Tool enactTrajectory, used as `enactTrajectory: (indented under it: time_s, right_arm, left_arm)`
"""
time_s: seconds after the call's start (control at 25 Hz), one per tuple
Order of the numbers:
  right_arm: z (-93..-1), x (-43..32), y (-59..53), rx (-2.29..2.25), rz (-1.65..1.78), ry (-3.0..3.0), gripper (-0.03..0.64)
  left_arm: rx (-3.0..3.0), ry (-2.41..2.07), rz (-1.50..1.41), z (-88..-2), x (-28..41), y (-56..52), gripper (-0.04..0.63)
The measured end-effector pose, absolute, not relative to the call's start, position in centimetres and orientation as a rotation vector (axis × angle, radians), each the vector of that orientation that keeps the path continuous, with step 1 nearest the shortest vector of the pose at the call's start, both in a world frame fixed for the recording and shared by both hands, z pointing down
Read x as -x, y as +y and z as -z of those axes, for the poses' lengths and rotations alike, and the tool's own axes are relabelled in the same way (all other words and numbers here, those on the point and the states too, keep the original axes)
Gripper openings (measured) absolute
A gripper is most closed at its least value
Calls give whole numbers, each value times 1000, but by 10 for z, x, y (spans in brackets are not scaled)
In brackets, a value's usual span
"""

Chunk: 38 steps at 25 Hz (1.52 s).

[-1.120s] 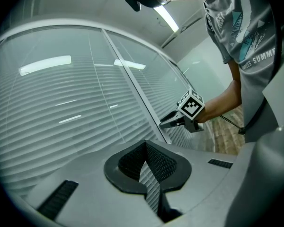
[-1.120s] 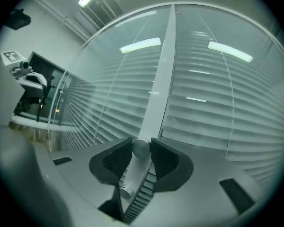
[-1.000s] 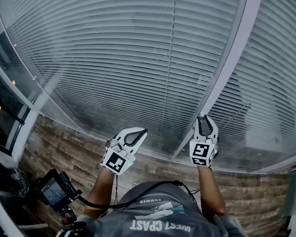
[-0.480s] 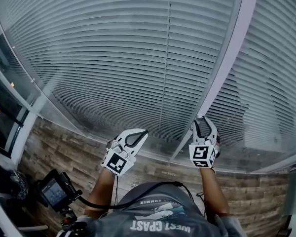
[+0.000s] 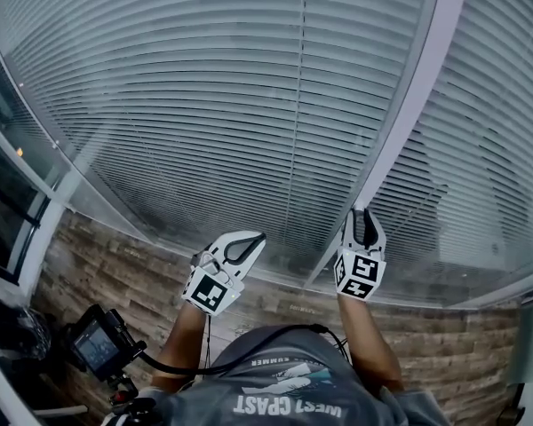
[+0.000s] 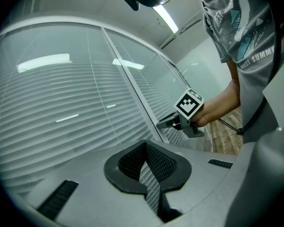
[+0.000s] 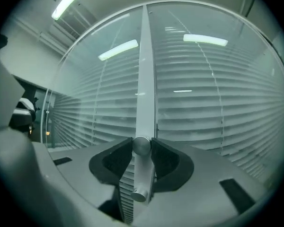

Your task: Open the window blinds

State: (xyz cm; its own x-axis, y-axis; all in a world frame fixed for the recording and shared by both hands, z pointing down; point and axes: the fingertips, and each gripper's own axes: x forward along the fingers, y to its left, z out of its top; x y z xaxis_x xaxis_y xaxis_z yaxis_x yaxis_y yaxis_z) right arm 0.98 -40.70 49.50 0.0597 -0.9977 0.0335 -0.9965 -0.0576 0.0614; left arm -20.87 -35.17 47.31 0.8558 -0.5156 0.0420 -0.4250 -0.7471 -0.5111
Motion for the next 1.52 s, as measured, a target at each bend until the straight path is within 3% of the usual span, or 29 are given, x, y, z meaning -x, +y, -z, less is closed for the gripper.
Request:
enactTrajectory:
  time_s: [0.28,0.4,0.52,0.68,0.96,1.08,1.32,1.52]
  right_arm:
    - [-501,6,-399,-1622,837,-1494,117]
    - [-505,7,-397,-1386,1007,-1327,117]
    - [-503,6,-395,-1470,898,-1512,118]
    - [-496,-3,-387,-1921,387,-1964,122]
    - [-491,-15,-391,-2239,43,-2113,121]
    - [-492,-14,-388,-2164,169,-2038,120]
    - [-501,-3,-385,-1487,924,-1317,118]
    - [-504,-1,-380,-1452,915,-1458,120]
  left_arm:
    - [2542,668,236,-475,206,-348,3]
    - [2540,656,238,-473,204,-348,3]
    - [2539,649,241,-472,201,-346,3]
    - [2530,634,251,-476,201,-344,3]
    - [2540,652,261,-480,205,-346,3]
    - [2541,639,260,-482,203,-344,3]
    - [2545,610,253,-481,197,-340,3]
    - [2548,597,251,-483,194,-337,3]
